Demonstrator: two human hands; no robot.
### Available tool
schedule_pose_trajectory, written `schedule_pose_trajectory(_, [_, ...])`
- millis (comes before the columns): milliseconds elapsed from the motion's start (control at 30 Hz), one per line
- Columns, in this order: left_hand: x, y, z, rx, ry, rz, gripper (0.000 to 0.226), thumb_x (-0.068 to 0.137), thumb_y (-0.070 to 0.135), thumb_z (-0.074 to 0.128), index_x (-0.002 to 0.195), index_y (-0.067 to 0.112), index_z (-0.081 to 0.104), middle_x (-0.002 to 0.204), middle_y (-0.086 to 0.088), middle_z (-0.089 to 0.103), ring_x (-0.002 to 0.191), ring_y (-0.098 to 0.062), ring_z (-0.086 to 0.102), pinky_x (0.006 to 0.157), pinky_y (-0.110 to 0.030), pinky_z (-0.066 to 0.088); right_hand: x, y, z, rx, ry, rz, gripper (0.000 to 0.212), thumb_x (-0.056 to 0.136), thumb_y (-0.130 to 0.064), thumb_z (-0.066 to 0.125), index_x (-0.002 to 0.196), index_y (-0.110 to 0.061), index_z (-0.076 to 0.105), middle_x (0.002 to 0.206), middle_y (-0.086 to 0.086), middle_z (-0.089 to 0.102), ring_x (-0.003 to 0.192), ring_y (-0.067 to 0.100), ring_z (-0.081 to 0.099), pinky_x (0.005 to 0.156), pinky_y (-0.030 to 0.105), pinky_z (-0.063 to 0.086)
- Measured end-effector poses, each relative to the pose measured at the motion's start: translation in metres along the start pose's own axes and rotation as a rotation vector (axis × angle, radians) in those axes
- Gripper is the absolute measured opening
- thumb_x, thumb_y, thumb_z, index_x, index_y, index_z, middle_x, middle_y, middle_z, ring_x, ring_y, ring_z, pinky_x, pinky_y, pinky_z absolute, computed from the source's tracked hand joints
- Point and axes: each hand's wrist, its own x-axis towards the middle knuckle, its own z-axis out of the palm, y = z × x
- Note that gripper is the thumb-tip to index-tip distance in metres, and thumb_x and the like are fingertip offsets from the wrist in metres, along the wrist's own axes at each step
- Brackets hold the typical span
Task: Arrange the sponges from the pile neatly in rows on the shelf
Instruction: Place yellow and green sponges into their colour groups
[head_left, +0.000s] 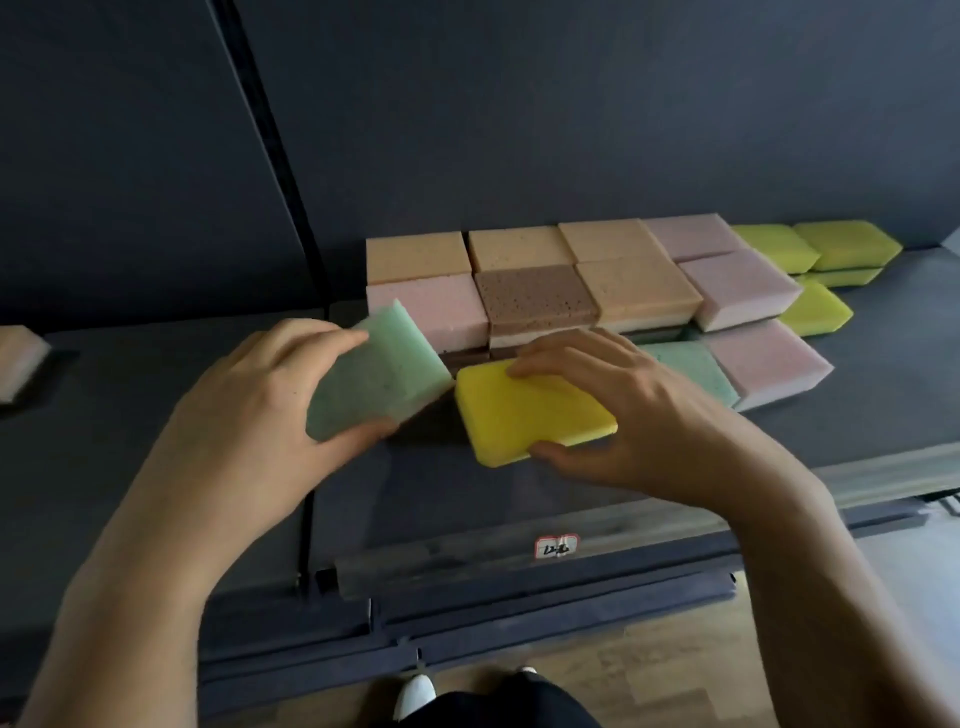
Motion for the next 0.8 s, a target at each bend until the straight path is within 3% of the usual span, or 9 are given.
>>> schedule_pose_trajectory(233, [0.015, 0.022, 0.027, 0.012, -0.096, 0.032, 0.064, 0.074, 0.042, 0.076, 0.132, 0.025, 0.056, 0.128, 0.015, 0.052, 0.112, -0.008, 0.047, 0.079, -0.031, 0.042, -0.028, 0.031, -0.016, -0.022, 0.032, 0.151, 0.06, 0.08, -0.052, 0.062, 0.134, -0.028, 0.052, 0.134, -0.009, 0.052, 0.127, 0.014, 0.047, 0.1, 0.041, 0.045])
schedule_pose_trajectory(467, [0.016, 0.029, 0.031, 0.024, -0.119, 0.059, 0.061, 0.076, 0.048, 0.068, 0.132, 0.028, 0.055, 0.128, 0.017, 0.05, 0.111, -0.002, 0.043, 0.076, -0.029, 0.041, -0.04, 0.07, -0.015, -0.038, 0.058, 0.299, 0.063, 0.078, -0.057, 0.057, 0.133, -0.027, 0.053, 0.134, -0.004, 0.054, 0.121, 0.02, 0.052, 0.099, 0.046, 0.046])
schedule_pose_trajectory(633, [0.012, 0.029, 0.031, 0.038, -0.172, 0.062, 0.063, 0.075, 0.045, 0.071, 0.134, 0.028, 0.055, 0.132, 0.016, 0.05, 0.116, -0.003, 0.044, 0.08, -0.026, 0.041, -0.036, 0.06, -0.016, -0.073, 0.037, 0.281, 0.068, 0.081, -0.053, 0.063, 0.14, -0.025, 0.047, 0.15, 0.002, 0.042, 0.143, 0.024, 0.033, 0.113, 0.052, 0.035])
schedule_pose_trajectory(700, [0.011, 0.028, 0.03, 0.03, -0.19, 0.051, 0.063, 0.076, 0.044, 0.07, 0.135, 0.028, 0.054, 0.132, 0.016, 0.049, 0.118, -0.005, 0.044, 0.082, -0.028, 0.042, -0.028, 0.044, -0.018, -0.078, 0.055, 0.239, 0.068, 0.082, -0.044, 0.069, 0.142, -0.024, 0.045, 0.151, 0.002, 0.04, 0.145, 0.022, 0.03, 0.114, 0.049, 0.034])
schedule_pose_trajectory(800, [0.009, 0.026, 0.03, 0.034, -0.214, 0.048, 0.062, 0.077, 0.041, 0.069, 0.135, 0.028, 0.053, 0.133, 0.016, 0.049, 0.119, -0.006, 0.043, 0.085, -0.028, 0.042, -0.015, 0.013, -0.01, -0.076, 0.107, 0.149, 0.058, 0.085, -0.03, 0.071, 0.138, -0.018, 0.051, 0.143, -0.001, 0.048, 0.131, 0.017, 0.046, 0.105, 0.03, 0.041])
